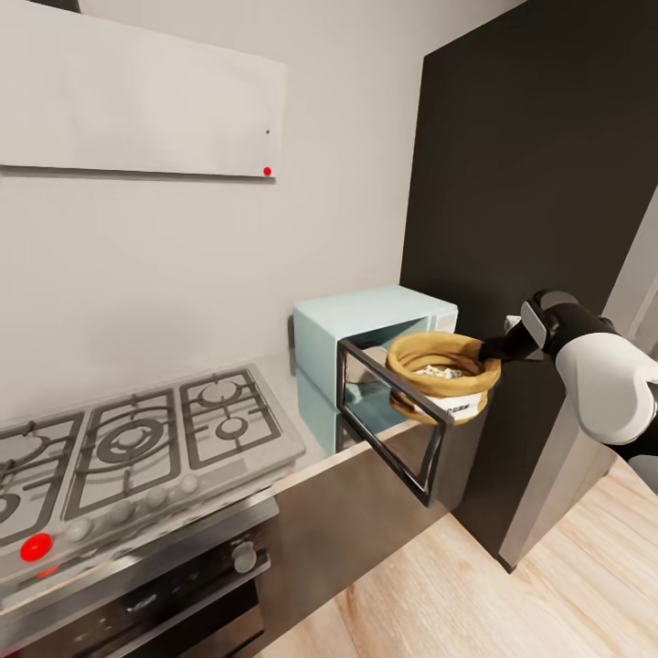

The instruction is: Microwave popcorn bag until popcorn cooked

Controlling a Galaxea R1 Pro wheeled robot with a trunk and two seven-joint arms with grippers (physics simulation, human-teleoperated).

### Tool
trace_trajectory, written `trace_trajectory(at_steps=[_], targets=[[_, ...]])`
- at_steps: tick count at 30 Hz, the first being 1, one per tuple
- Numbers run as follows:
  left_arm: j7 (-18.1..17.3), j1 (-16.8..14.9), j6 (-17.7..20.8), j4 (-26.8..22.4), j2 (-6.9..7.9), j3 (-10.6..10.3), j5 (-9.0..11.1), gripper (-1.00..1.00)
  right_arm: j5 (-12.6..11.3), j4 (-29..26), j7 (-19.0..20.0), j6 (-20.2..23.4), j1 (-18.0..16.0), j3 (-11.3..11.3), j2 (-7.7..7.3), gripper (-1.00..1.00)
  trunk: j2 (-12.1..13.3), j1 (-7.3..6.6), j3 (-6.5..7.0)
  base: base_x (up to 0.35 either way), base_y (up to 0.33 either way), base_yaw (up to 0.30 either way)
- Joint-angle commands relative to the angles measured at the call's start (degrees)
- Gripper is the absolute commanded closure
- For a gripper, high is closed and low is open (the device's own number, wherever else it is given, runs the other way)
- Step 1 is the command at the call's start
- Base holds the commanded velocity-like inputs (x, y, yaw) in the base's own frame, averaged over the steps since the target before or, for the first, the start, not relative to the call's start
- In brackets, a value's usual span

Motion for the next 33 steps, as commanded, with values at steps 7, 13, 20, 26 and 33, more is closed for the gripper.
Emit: trace_trajectory(at_steps=[7,13,20,26,33], targets=[[0.1,0.0,-0.2,0.0,-0.01,0.1,0.1,-1.00,0.4,0.1,0.1,-4.0,0.4,-0.3,0.09,1.00,0.0,0.02,-0.07,0.107,0.000,0.000],[0.1,0.0,-0.2,0.0,-0.02,0.1,0.1,-1.00,0.3,0.2,0.2,-4.3,1.4,-0.3,0.10,1.00,0.0,0.02,-0.07,0.081,0.000,0.000],[0.1,0.0,-0.2,0.0,-0.03,0.1,0.1,-1.00,0.3,0.2,0.3,-4.3,2.4,-0.3,0.10,1.00,0.0,0.02,-0.07,0.006,0.000,0.000],[0.1,0.0,-0.2,0.0,-0.04,0.1,0.1,-1.00,0.2,0.2,0.5,-4.3,2.4,-0.2,0.38,1.00,0.0,0.02,-0.07,0.005,0.000,0.000],[0.1,0.0,-0.2,0.0,-0.01,0.1,0.1,-1.00,0.2,0.5,0.5,-4.3,2.4,-0.3,0.32,1.00,0.0,0.02,-0.07,0.096,0.000,0.000]])
